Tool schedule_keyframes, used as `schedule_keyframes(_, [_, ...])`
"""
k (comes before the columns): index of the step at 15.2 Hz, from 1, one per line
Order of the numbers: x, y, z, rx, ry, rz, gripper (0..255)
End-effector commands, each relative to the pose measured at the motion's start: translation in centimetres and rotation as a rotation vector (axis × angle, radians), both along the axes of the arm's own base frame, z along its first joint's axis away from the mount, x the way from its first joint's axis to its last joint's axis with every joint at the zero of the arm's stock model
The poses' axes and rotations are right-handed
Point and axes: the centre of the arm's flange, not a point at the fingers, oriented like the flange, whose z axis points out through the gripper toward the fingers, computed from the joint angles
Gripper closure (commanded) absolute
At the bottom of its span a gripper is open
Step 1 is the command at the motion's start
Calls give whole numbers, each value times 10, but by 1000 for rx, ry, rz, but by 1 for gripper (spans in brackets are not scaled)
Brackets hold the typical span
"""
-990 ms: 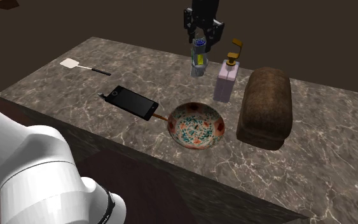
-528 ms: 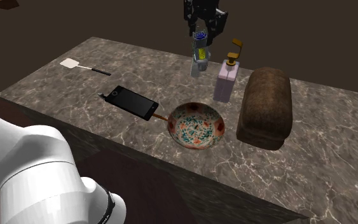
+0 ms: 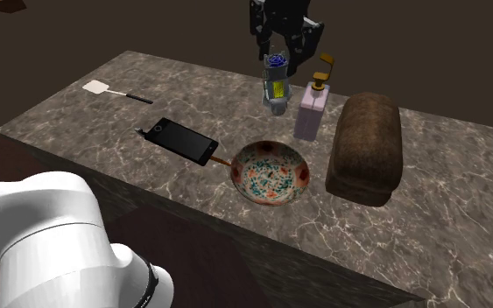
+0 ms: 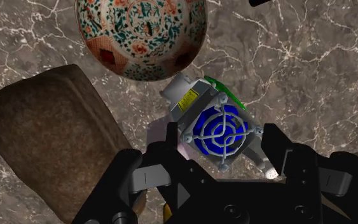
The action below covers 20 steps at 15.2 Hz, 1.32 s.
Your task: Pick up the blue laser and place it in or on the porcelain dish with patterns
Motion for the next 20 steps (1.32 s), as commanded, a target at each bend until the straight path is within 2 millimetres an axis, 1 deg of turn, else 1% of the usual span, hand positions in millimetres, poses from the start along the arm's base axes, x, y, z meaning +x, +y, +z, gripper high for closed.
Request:
schedule_keyframes(1, [-15, -22, 8, 1, 0, 1, 255])
schedule_keyframes(7, [-60, -81, 26, 1, 0, 1, 255])
schedule_keyframes(20, [-60, -81, -43, 1, 0, 1, 255])
